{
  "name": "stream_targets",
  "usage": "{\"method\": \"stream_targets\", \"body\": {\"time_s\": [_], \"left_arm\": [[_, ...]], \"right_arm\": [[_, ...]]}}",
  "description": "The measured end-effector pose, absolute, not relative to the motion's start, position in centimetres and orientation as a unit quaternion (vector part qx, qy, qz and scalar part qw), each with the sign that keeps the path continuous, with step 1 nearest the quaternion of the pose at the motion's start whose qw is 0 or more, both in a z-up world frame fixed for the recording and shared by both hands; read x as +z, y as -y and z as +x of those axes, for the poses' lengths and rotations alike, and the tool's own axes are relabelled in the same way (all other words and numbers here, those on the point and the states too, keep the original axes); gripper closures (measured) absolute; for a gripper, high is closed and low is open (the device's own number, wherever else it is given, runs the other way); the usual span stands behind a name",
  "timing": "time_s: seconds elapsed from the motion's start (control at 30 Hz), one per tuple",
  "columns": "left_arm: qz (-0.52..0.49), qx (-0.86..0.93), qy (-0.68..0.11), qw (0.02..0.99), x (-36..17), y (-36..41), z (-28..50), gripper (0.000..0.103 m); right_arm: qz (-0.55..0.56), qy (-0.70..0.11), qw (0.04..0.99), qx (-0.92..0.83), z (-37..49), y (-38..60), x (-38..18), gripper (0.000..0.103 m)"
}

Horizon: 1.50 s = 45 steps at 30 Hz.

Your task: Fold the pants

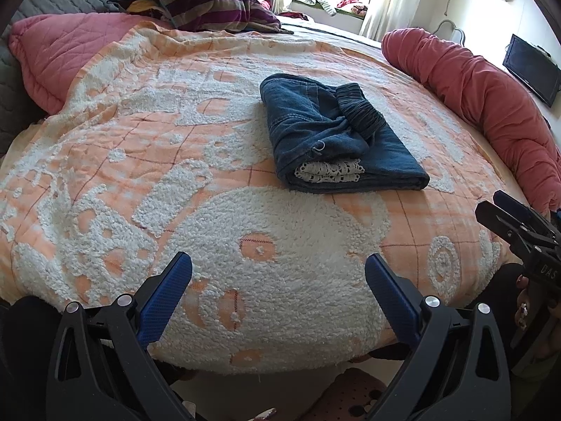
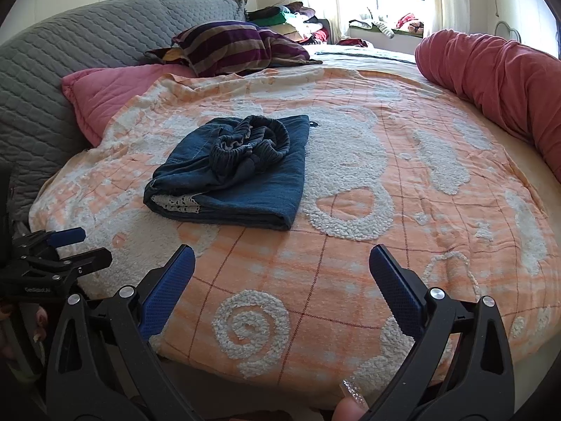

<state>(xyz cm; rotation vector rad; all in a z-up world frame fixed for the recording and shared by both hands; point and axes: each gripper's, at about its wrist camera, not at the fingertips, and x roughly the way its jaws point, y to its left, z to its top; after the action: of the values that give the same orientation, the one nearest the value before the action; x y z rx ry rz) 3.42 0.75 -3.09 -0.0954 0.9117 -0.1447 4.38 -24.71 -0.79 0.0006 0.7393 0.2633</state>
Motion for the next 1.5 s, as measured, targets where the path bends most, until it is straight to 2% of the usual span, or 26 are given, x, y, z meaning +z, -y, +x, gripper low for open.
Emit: {"method": "stream_targets", "body": {"time_s": [1.5], "left_arm": [[-0.040, -0.064, -0.433, 0.898, -2.53, -0.83, 3.39, 0.004]], "right_arm": [[-0.001, -0.360, 0.924, 0.127, 4.39, 24.59, -1.00, 0.009]]}}
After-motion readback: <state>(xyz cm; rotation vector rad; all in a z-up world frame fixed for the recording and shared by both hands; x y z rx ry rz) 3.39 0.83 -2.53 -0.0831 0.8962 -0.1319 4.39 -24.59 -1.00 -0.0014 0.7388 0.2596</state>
